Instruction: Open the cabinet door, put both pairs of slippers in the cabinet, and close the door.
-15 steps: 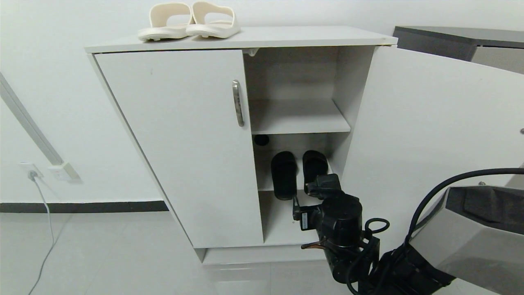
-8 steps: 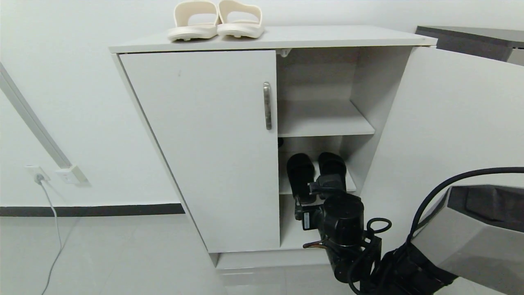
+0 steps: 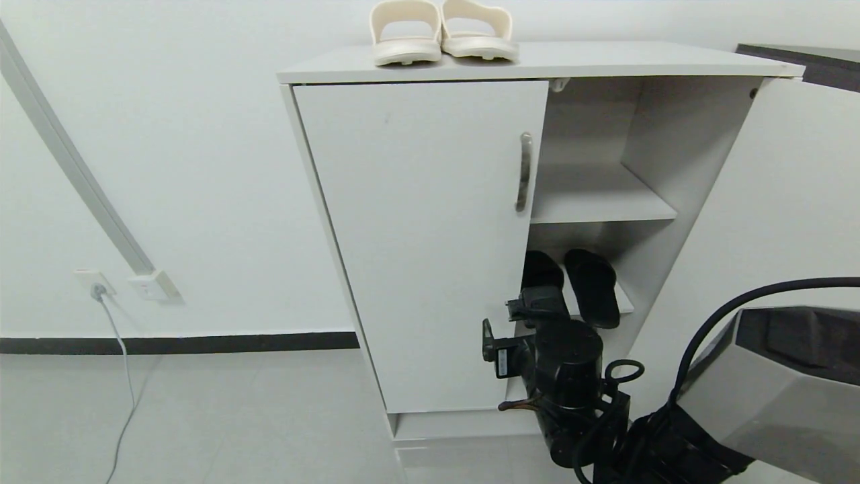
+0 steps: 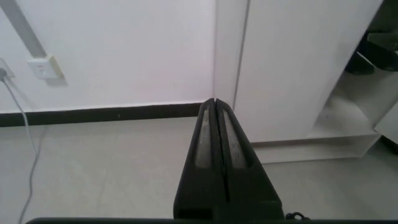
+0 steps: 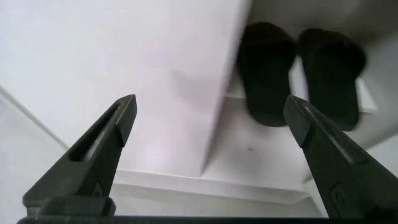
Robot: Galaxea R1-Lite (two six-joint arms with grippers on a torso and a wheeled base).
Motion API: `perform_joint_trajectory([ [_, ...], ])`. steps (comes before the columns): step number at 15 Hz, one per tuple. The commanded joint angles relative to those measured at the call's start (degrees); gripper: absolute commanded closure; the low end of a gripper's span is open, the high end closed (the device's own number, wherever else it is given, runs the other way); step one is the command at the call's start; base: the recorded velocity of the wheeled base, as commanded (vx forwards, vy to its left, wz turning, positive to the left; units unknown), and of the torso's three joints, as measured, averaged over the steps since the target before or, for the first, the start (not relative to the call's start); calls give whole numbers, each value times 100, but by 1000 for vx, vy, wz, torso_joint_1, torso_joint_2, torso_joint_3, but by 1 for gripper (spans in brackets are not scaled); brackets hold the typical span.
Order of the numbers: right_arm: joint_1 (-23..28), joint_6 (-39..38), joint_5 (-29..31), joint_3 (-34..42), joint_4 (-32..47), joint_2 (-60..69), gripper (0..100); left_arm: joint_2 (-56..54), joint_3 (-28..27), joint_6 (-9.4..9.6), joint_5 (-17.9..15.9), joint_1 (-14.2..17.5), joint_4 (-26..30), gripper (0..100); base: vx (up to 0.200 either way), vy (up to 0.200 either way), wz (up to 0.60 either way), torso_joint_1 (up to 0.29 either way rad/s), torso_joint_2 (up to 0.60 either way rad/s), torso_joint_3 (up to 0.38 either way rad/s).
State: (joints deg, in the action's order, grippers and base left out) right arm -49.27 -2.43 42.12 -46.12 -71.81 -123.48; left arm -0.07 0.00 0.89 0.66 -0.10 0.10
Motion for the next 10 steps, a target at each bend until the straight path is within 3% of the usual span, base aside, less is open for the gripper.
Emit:
perform_joint_trajectory([
  [1, -12, 5, -2, 50, -17, -10, 0, 7, 0, -1, 4, 1, -1, 100, 0, 200, 0, 7, 2, 2],
  [3, -12, 5, -2, 94, -131, -10, 0, 7, 0, -1, 4, 1, -1, 100, 0, 200, 0, 0, 2, 0],
  [10, 67, 339, -81, 279, -676, -45, 0, 7, 0, -1, 4, 1, -1, 100, 0, 0, 0, 0, 0, 0],
])
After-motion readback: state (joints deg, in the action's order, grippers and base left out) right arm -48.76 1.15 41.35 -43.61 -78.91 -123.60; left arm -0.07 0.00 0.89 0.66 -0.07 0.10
